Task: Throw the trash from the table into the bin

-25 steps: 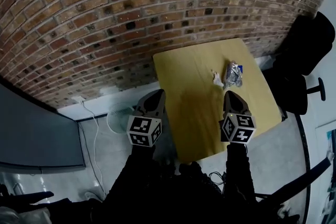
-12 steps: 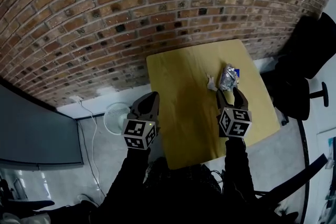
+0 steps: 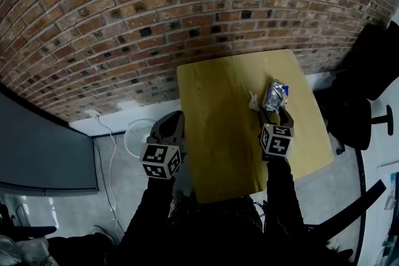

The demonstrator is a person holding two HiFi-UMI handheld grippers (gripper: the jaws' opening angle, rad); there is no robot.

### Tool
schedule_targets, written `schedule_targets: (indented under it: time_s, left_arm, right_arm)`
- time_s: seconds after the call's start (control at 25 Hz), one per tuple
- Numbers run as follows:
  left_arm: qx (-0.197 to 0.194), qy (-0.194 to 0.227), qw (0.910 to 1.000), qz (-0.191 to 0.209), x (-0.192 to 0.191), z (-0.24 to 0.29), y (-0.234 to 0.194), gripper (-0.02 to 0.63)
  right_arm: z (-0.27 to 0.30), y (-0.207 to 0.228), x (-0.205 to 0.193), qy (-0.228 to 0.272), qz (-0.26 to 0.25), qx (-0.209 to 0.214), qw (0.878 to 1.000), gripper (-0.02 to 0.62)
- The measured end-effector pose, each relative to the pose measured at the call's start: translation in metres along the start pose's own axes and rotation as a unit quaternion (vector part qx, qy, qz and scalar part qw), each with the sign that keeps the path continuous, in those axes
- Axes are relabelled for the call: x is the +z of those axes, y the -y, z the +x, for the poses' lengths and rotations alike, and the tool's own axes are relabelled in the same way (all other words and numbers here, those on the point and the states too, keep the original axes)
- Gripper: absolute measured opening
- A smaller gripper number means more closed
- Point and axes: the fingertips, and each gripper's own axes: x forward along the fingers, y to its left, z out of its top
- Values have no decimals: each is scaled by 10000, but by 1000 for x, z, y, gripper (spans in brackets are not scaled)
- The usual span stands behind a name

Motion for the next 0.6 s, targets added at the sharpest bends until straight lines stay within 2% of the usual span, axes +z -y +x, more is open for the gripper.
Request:
schedule_targets:
  time_s: [0.32,0.44,0.48,0.52,0.6]
  left_arm:
    - [66,-36,9999,-81,-5,0,-6,6]
    - [113,-29,9999,-73,-4,-1,-10,6]
    - [127,-28,9999,-73,-4,-1,-11,6]
    - [142,-28,9999,-79,-5,-2,-12,6]
    - [165,-36,9998,-98,-6,-3,-15,6]
  right_arm:
    - [16,7,-28,-699,-182,-90,9973,265]
    - [16,10,-33,-781,-226,-177,9965,208]
    - [15,11,-32,-776,-257,-243,9964,159]
    - [14,12,-31,-759,-293,-317,9962,81]
    - [12,14,-28,-716,-322,-392,9961,54]
